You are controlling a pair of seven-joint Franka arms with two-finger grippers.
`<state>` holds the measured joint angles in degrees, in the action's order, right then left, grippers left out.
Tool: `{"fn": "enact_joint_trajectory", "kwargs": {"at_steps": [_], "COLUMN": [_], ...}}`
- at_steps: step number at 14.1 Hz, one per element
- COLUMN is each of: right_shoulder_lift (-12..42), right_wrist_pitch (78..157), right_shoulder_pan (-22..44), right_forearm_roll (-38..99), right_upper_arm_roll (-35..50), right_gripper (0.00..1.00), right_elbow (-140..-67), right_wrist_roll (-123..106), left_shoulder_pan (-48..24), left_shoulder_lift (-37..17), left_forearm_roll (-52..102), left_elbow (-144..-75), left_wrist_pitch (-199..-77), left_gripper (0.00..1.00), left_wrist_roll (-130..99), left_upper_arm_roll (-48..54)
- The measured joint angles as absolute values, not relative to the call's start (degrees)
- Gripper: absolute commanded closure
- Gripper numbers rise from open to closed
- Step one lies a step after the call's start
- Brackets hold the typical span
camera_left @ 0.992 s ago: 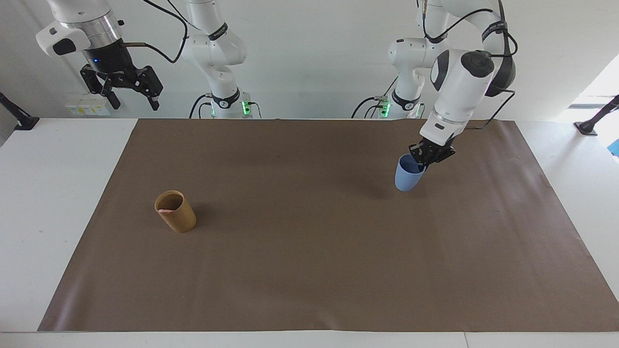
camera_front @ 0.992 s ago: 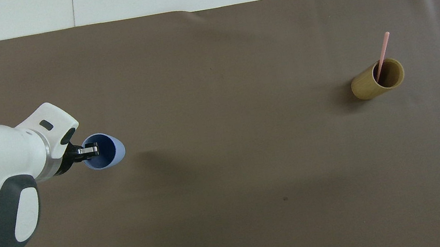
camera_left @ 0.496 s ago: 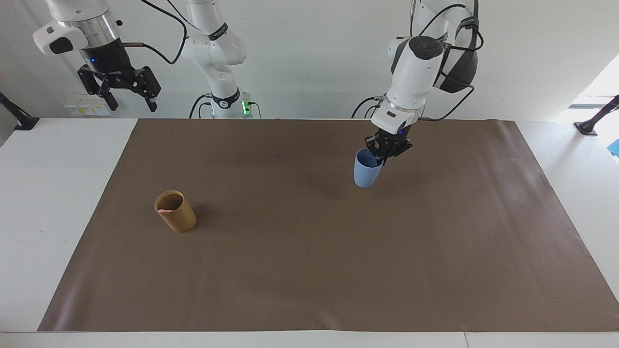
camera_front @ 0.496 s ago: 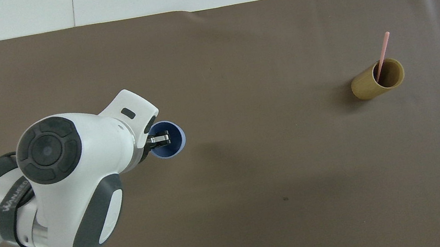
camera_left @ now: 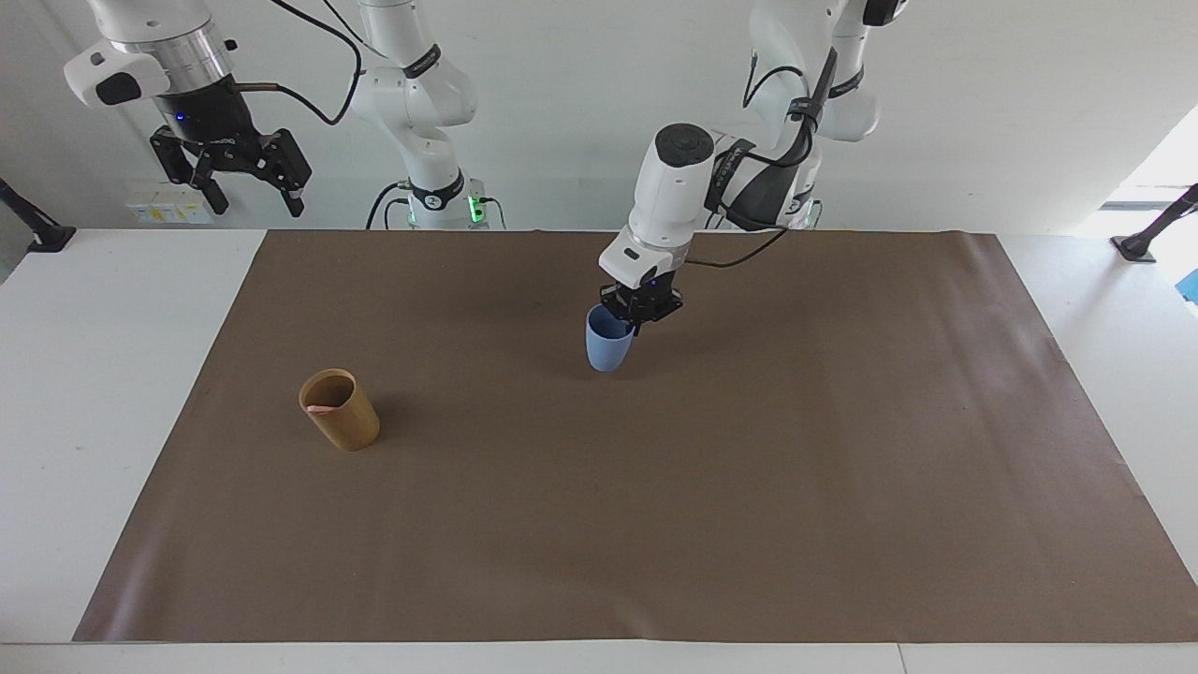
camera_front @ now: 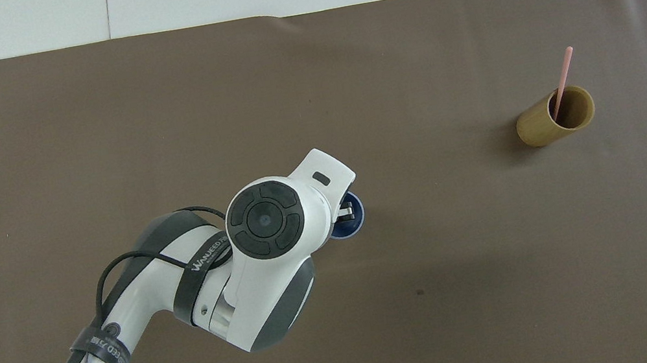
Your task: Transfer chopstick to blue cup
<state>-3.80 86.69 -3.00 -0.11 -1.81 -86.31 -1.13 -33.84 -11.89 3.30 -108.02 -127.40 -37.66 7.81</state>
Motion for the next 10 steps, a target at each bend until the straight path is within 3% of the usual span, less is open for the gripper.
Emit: {"fn": "enact_joint_trajectory", "kwargs": {"at_steps": [10], "right_shoulder_lift": [-3.80], "right_wrist_pitch": [86.70], "right_shoulder_pan": [-2.97], "right_forearm_roll": [-0.11], "right_upper_arm_roll": [-1.80], "right_gripper": [0.00], "right_elbow": [-86.42], "right_wrist_roll": [-1.13], "left_shoulder_pan": [-34.28], "left_shoulder_lift": [-13.98], "left_forearm_roll": [3.49], "left_elbow": [-107.81], "left_wrist_pitch": [-128.83], "left_gripper": [1.00], "left_wrist_roll": [-41.28], "left_upper_arm_roll": [7.60]}}
